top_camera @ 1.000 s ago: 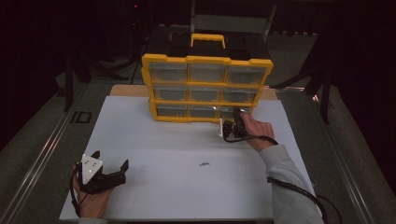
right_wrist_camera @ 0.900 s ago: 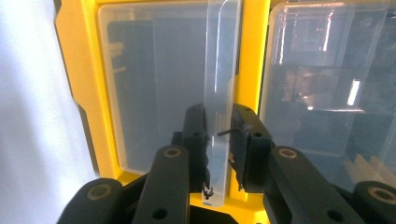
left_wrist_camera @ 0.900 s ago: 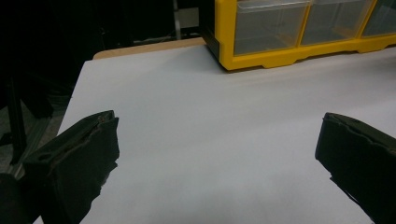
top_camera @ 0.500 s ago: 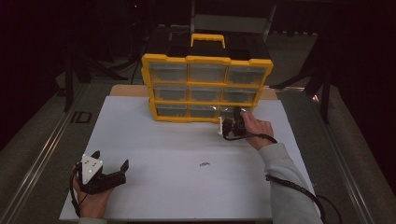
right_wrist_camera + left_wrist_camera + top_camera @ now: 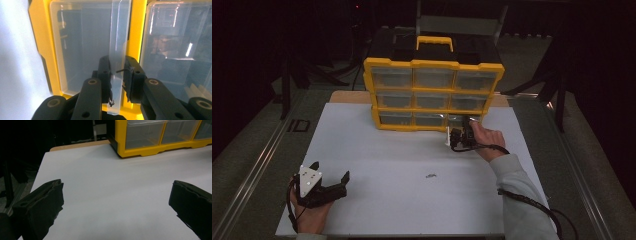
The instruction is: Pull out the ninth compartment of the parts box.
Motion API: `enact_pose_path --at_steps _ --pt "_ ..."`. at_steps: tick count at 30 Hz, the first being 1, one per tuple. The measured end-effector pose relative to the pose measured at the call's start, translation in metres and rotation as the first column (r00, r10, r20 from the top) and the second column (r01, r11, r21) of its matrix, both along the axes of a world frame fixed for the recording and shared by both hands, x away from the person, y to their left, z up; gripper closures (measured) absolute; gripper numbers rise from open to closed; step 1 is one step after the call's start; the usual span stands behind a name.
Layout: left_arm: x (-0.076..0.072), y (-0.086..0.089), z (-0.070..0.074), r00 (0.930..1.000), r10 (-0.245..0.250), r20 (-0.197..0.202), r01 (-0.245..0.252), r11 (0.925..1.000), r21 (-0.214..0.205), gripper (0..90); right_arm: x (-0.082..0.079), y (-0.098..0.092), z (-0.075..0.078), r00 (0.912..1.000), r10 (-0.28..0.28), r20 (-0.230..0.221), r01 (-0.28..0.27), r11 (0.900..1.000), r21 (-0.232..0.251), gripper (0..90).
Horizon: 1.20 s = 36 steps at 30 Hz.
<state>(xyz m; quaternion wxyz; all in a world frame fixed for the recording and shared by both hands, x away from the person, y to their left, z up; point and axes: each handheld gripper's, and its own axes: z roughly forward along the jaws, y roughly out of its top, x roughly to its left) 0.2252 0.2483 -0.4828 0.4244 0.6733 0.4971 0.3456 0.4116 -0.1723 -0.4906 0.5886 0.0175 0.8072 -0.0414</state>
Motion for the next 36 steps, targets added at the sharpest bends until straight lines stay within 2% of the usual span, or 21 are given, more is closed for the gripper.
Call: enact_pose_path --at_steps 36 --pt "0.0 0.0 0.0 1.0 0.003 0.001 -0.003 1.0 0.0 0.3 -0.023 -0.002 0.003 0.9997 0.022 -0.015 -0.022 0.9997 0.006 76.6"
